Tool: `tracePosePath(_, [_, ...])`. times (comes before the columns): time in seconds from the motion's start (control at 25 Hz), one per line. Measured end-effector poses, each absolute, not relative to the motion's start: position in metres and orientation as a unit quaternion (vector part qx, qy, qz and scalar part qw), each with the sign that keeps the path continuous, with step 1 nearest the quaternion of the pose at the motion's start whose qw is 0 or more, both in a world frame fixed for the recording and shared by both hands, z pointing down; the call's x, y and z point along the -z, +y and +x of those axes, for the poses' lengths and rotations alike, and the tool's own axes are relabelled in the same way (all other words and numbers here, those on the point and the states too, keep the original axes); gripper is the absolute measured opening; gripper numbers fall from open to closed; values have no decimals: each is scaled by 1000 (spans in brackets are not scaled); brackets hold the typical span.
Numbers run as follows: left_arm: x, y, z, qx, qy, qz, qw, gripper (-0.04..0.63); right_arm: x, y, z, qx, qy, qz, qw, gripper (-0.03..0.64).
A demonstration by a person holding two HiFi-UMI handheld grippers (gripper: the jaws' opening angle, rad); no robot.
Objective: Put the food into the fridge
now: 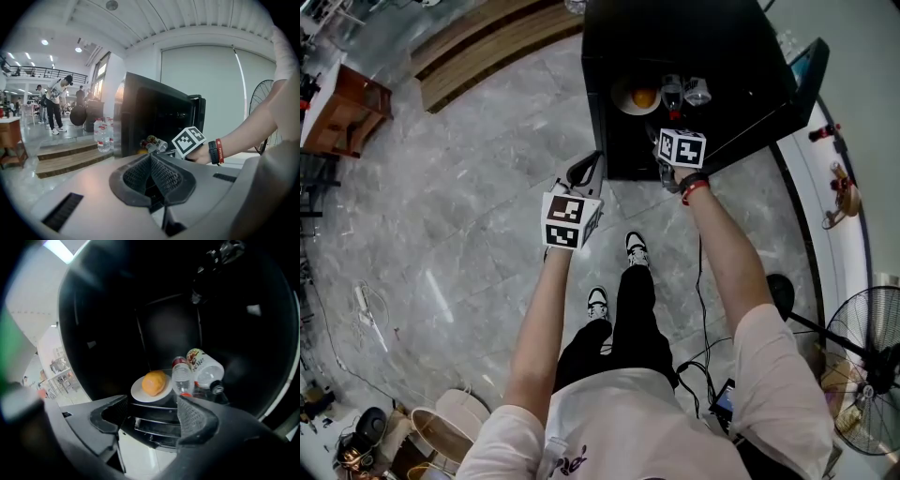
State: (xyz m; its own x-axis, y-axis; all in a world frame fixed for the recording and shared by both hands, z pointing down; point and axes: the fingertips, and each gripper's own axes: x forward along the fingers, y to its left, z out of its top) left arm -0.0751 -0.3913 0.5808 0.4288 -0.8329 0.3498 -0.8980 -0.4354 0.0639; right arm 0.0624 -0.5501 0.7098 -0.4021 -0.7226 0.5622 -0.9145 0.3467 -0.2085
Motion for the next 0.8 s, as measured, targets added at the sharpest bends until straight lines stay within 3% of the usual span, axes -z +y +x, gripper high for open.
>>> tracePosePath(0.8, [-533, -349, -86, -119, -507, 843, 131, 18, -625, -452, 100, -217, -799, 531, 181, 259])
